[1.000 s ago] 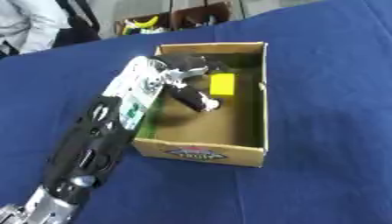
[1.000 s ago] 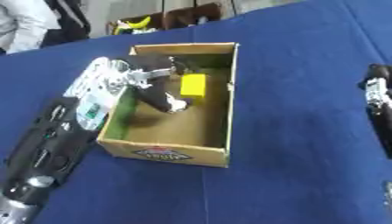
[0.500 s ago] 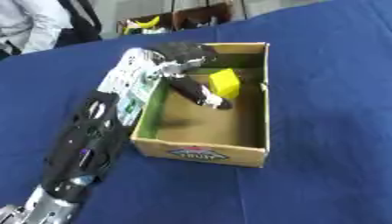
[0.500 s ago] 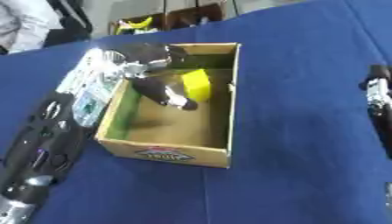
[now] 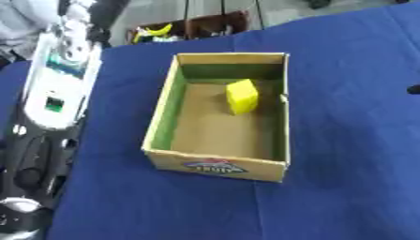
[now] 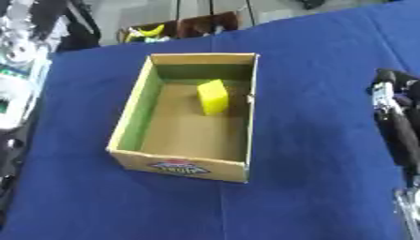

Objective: Pick up objects on the table and place them in the box.

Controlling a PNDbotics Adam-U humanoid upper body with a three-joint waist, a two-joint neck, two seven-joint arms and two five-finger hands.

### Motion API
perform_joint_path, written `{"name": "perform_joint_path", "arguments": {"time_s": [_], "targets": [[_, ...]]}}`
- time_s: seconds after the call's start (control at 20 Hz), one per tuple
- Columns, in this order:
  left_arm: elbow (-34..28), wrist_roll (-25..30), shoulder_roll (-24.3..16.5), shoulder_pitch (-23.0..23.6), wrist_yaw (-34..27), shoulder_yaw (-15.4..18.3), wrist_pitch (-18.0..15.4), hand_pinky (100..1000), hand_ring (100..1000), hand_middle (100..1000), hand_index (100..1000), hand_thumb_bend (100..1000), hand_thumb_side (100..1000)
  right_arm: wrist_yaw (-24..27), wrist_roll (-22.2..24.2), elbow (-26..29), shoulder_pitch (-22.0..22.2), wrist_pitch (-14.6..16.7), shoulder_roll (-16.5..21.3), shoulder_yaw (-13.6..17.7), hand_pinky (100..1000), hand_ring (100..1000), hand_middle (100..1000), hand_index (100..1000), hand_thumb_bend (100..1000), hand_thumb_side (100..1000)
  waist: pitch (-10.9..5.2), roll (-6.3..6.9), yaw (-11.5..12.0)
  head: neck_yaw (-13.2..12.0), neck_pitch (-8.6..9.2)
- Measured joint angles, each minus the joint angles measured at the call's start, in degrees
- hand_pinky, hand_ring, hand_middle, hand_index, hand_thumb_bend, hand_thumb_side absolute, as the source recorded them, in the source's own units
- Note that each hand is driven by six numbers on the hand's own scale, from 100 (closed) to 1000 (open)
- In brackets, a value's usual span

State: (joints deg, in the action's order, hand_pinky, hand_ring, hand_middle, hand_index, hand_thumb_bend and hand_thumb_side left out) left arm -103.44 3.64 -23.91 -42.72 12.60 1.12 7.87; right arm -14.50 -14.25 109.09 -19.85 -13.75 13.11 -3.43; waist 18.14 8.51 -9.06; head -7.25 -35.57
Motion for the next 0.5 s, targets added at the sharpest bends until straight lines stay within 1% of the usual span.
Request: {"name": "perform_joint_path", "arguments": {"time_s": [0.05, 0.2, 0.35, 0.5], "targets": [[-1.2, -1.2, -0.9, 1.6, -2.2, 0.6, 0.4, 459, 679, 706, 893, 371, 1000, 0.0, -0.1, 0.1, 0.0, 0.0, -0.2, 0.1, 897, 1000, 595, 810, 100, 812, 0.00, -0.14, 0.4, 0.5, -0.03], [-5.4, -5.1, -1.9, 7.5, -8.2, 2.6, 0.0, 457, 669, 701, 895, 433, 1000, 0.0, -0.5, 0.5, -0.1, 0.1, -0.3, 0.3, 896, 1000, 596, 810, 100, 812, 0.02, -0.81, 1.7, 1.6, -0.15], [-8.6, -8.9, -1.6, 13.2, -12.5, 4.6, -1.7, 468, 668, 704, 903, 459, 1000, 0.0, -0.8, 1.3, -0.6, 0.4, -0.5, 0.6, 895, 1000, 597, 810, 100, 812, 0.44, -1.39, 3.1, 2.2, -0.16], [-9.7, -11.3, 0.4, 18.1, -14.0, 5.8, -4.7, 483, 684, 719, 914, 422, 1000, 0.0, -1.0, 2.0, -1.1, 0.6, -0.6, 0.6, 895, 1000, 598, 810, 100, 813, 1.09, -1.99, 4.2, 2.5, -0.10]]}}
